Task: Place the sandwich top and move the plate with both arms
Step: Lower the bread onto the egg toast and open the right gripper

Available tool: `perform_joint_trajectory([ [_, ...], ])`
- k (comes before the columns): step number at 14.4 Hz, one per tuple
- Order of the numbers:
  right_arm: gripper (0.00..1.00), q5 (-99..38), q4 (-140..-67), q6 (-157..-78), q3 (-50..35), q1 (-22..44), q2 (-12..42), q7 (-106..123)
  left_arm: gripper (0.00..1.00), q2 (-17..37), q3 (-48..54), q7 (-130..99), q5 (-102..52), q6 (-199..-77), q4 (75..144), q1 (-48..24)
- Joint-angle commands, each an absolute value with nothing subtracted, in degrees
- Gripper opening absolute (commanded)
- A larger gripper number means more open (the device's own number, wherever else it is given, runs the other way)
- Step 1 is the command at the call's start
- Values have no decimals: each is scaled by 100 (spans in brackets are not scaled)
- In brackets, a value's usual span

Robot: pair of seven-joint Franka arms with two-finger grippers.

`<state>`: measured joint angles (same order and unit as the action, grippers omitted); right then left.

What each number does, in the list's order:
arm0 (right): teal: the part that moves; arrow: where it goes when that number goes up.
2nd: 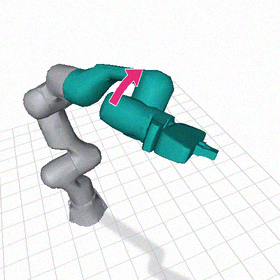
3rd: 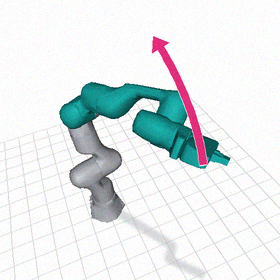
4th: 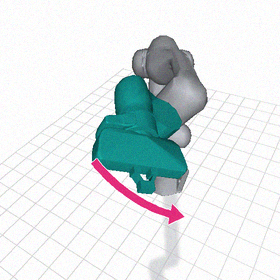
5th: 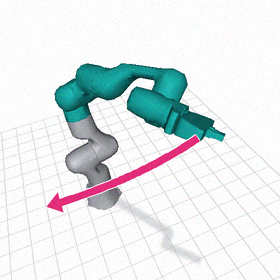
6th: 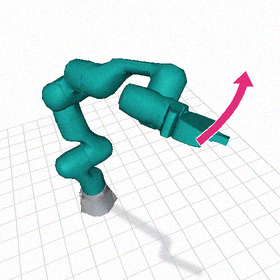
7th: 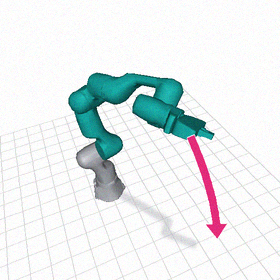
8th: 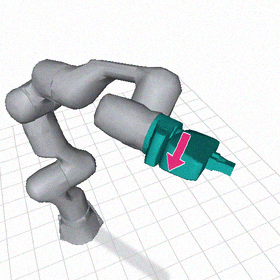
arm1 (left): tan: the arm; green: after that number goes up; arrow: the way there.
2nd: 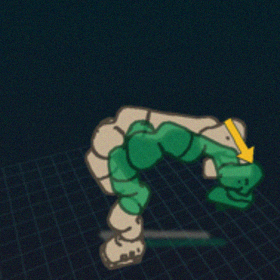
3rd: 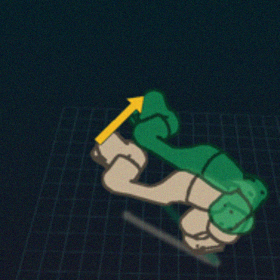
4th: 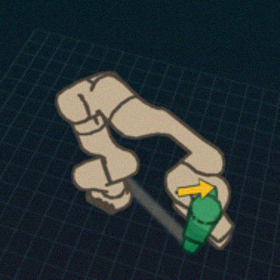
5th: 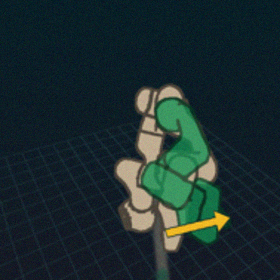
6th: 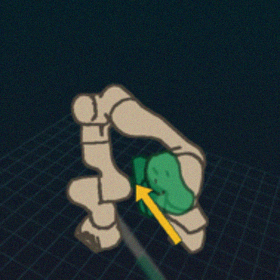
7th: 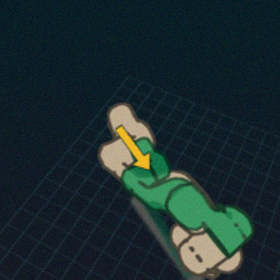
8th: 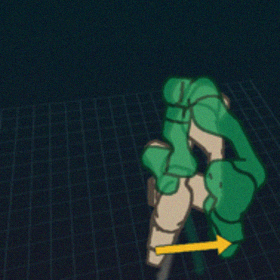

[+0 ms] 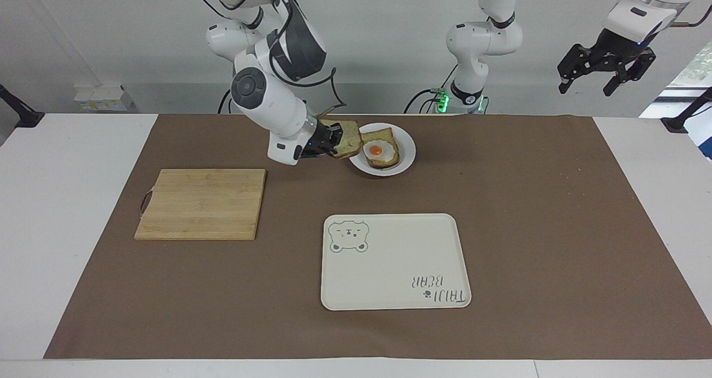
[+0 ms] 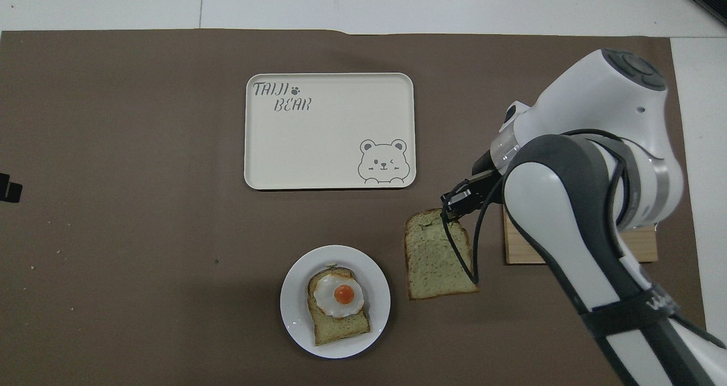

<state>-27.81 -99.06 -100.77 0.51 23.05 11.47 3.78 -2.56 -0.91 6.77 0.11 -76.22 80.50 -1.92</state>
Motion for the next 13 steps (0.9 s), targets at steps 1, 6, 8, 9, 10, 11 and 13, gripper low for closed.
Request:
perform_joint_trajectory([
  [1, 0, -2944, -9976, -10563, 70, 2671, 1265, 158, 100, -334, -62, 633, -44, -7541, 8077, -123],
  [6, 0, -2944, -9984, -10986, 70, 3286, 1537, 88, 100, -334, -62, 633, -44, -7541, 8077, -123],
  [8, 0, -2944, -10002, -11257, 70, 3576, 1678, -262, 100, -334, -62, 633, -35, -7541, 8077, -123],
  [9, 0, -2944, -10037, -11363, 79, 3638, 1722, -351, 100, -334, -62, 633, -44, -7541, 8077, -123],
  [10, 0, -2944, -10159, -11460, 79, 3708, 1723, -465, 100, -334, -62, 633, -44, -7541, 8077, -123],
  [11, 0, -2944, -10291, -11531, 70, 3718, 1705, -527, 100, -334, -53, 633, -44, -7541, 8077, -123],
  [13, 0, -2944, -10484, -11549, 79, 3718, 1679, -580, 100, -334, -62, 633, -44, -7541, 8077, -123],
])
